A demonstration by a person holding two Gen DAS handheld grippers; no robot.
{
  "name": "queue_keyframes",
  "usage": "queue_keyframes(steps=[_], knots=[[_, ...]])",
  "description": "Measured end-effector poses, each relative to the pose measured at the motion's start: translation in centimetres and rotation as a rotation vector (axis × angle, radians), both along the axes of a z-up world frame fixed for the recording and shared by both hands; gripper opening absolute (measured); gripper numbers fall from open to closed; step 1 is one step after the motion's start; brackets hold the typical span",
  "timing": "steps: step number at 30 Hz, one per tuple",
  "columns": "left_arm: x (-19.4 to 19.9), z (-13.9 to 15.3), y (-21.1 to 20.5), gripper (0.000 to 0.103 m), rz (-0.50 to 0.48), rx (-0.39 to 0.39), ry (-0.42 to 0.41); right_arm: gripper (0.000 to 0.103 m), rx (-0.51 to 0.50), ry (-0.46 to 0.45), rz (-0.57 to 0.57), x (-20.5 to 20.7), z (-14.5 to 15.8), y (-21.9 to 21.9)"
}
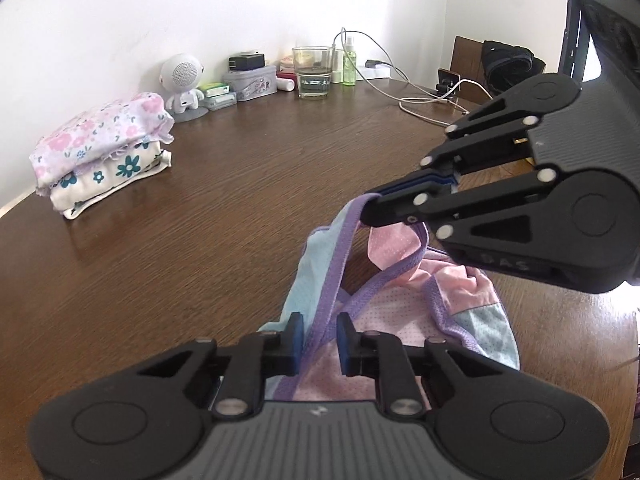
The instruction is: Fold clothes
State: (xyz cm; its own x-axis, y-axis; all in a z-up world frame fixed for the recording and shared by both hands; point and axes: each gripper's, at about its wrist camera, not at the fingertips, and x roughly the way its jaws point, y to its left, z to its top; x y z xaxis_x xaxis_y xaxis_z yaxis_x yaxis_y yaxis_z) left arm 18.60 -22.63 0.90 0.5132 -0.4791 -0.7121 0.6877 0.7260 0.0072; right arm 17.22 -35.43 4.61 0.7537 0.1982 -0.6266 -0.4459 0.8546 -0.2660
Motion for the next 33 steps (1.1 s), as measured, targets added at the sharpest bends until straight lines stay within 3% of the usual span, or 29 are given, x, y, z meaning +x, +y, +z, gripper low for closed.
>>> queue_keyframes(steps=[3, 6, 10, 13, 16, 20, 23, 24, 25, 30, 33], knots=[[-0.8, 0.7, 0.5, 0.017, -0.010, -0.046, 0.021, 0.002, 0.024, -0.019, -0.013, -2.1, 0.0, -0.4], [-1.4, 2.0, 1.9, 0.033, -0.040, -0.164, 0.058, 0.002, 0.055, -0.024, -0.048, -3.9, -0.8, -0.8], [-1.0, 2.8, 2.2, 0.034, 0.005, -0.260, 0.062, 0.002, 0.120, -0.049, -0.147, -5.3, -2.3, -1.5], [-0.1, 2.6, 1.4, 0.031, 0.064, -0.265, 0.078, 0.002, 0.190, -0.055, -0.193, -5.9, -3.0, -1.6], [1.1, 1.4, 0.0, 0.030, 0.070, -0.215, 0.114, 0.003, 0.252, -0.059, -0.235, -6.5, -3.7, -1.6], [1.6, 0.0, -1.1, 0.028, 0.051, -0.171, 0.144, 0.006, 0.255, -0.050, -0.262, -7.3, -4.2, -1.6], [1.2, -0.7, -1.5, 0.028, 0.038, -0.148, 0.121, 0.023, 0.284, -0.055, -0.267, -8.5, -3.7, -2.3], [1.1, -0.8, -1.5, 0.028, 0.034, -0.143, 0.113, 0.035, 0.306, -0.064, -0.272, -8.9, -3.3, -2.6], [1.0, -0.9, -1.6, 0.029, 0.031, -0.140, 0.108, 0.037, 0.332, -0.078, -0.280, -9.1, -2.8, -3.1], [0.4, -1.2, -2.1, 0.032, 0.017, -0.118, 0.071, 0.035, 0.384, -0.128, -0.298, -8.5, -1.4, -4.1], [-0.2, -1.2, -2.5, 0.033, 0.007, -0.090, 0.037, 0.021, 0.339, -0.101, -0.278, -6.8, -1.9, -3.9]])
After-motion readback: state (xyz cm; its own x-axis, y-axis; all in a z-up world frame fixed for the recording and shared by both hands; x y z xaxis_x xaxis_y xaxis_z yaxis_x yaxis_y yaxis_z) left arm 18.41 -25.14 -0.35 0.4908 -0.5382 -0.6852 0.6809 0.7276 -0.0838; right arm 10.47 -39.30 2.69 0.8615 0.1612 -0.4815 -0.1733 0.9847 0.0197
